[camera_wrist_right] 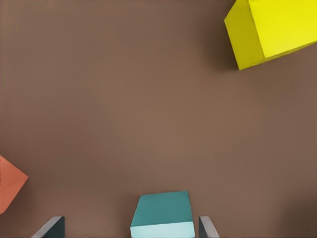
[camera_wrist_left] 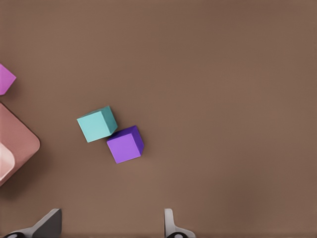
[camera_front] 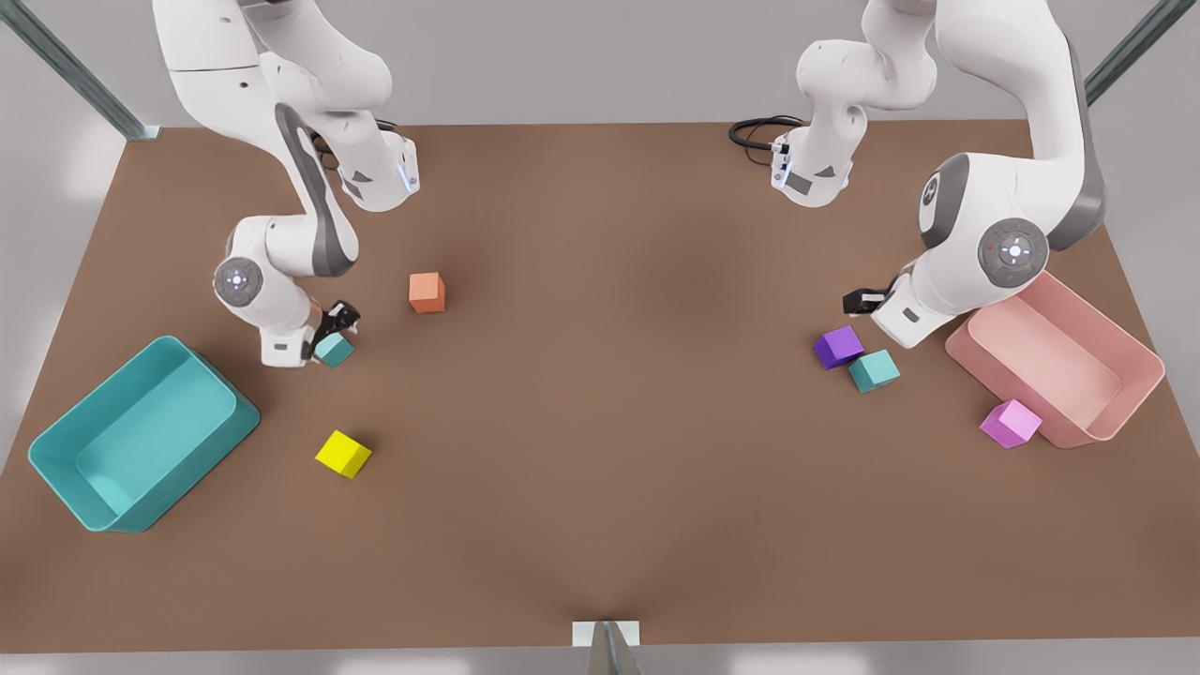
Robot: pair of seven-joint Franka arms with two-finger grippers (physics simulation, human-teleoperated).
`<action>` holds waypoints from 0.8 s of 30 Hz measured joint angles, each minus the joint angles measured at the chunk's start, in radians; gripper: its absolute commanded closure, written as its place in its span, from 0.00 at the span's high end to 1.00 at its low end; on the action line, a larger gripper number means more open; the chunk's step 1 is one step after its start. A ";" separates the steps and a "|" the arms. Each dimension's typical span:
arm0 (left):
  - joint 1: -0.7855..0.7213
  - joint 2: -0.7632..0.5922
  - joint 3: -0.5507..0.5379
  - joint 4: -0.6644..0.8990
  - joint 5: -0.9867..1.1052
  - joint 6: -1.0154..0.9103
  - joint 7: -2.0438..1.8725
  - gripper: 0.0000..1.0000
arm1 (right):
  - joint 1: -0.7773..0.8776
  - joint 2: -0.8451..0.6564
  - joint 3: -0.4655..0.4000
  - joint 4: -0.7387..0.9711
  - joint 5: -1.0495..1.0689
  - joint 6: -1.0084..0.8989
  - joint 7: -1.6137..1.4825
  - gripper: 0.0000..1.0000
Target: Stack the two blue cubes on top of each other
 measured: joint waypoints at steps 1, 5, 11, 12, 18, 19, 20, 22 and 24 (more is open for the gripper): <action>0.000 0.001 0.000 0.000 0.000 0.000 0.000 1.00 | -0.002 0.002 -0.001 -0.005 0.001 0.010 -0.024 1.00; -0.002 0.004 0.000 -0.001 0.000 -0.001 0.000 1.00 | -0.041 0.020 -0.002 -0.010 0.005 0.036 -0.108 1.00; -0.002 0.005 0.000 -0.001 0.000 -0.002 0.000 1.00 | -0.062 0.052 -0.002 -0.010 0.006 0.058 -0.205 1.00; -0.002 0.004 0.000 -0.001 0.000 -0.002 0.000 1.00 | -0.065 0.058 -0.002 -0.010 0.006 0.060 -0.218 1.00; 0.004 0.003 0.000 0.001 -0.001 -0.004 0.008 1.00 | -0.097 0.091 -0.002 -0.012 0.008 0.061 -0.279 1.00; 0.010 0.003 -0.001 0.002 -0.001 -0.005 0.013 1.00 | -0.100 0.092 -0.002 -0.012 0.008 0.061 -0.287 1.00; 0.016 0.003 -0.002 0.002 -0.002 -0.007 0.018 1.00 | -0.103 0.092 -0.002 -0.012 0.008 0.060 -0.294 1.00; 0.023 0.004 -0.002 0.011 -0.017 -0.013 0.027 1.00 | -0.104 0.093 -0.002 -0.011 0.008 0.057 -0.307 1.00; 0.025 0.003 -0.002 0.015 -0.028 -0.017 0.036 1.00 | -0.104 0.093 -0.002 -0.011 0.008 0.054 -0.318 1.00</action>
